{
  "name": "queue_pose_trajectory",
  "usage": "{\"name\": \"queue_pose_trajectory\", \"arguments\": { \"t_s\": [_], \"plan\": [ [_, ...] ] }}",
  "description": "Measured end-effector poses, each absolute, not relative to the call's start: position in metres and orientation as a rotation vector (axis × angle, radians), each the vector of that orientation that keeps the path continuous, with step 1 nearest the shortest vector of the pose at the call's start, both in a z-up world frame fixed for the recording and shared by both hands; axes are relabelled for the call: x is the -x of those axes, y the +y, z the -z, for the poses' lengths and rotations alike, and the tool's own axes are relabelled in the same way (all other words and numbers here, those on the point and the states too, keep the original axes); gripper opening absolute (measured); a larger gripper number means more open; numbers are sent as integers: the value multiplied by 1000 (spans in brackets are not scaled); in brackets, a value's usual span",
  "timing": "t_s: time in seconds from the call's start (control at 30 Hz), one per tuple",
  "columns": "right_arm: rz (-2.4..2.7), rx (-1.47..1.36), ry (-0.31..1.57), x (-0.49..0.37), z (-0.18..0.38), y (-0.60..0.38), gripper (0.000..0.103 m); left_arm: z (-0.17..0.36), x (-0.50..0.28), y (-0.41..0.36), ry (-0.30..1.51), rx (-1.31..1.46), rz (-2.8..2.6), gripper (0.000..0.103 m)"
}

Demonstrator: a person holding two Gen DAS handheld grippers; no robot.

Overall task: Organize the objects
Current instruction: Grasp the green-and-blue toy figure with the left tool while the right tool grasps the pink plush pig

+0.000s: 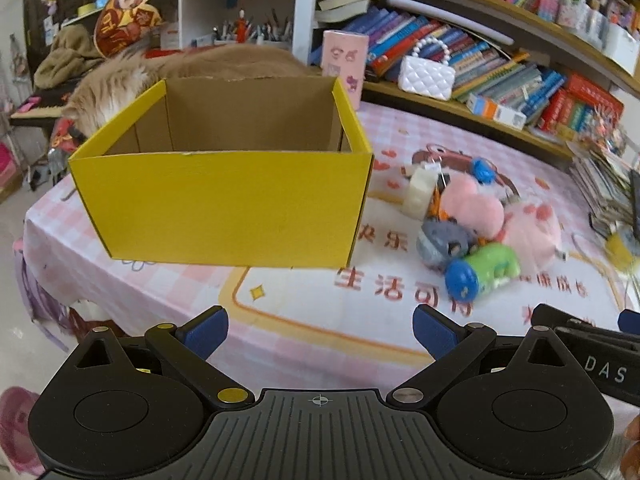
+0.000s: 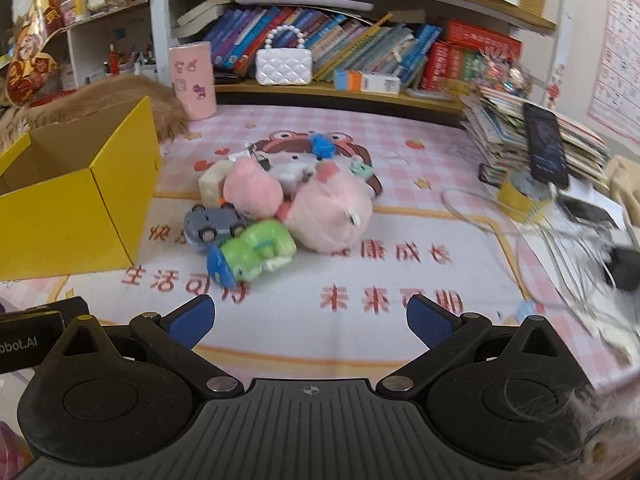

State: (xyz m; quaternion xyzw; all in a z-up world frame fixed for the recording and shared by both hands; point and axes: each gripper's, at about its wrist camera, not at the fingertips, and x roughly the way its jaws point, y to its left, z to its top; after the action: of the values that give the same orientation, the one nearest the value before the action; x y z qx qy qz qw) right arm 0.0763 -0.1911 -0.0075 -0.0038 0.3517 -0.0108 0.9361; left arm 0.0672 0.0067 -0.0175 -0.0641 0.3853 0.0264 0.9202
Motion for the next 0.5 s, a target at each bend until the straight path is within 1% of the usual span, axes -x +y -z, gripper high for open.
{"name": "queue_pose_trajectory", "arguments": {
  "t_s": [0.13,0.43,0.5],
  "plan": [
    [-33,6,706,-95,4,-200,102,19,-83,-1,807,176,-76,100],
    [-109,-50,718,-133,7,-228,100,24,-99,-24,823,174,-112,100],
    [-121,-69,718,-140,7,-234,98,23,-102,-28,823,183,-112,100]
  ]
}}
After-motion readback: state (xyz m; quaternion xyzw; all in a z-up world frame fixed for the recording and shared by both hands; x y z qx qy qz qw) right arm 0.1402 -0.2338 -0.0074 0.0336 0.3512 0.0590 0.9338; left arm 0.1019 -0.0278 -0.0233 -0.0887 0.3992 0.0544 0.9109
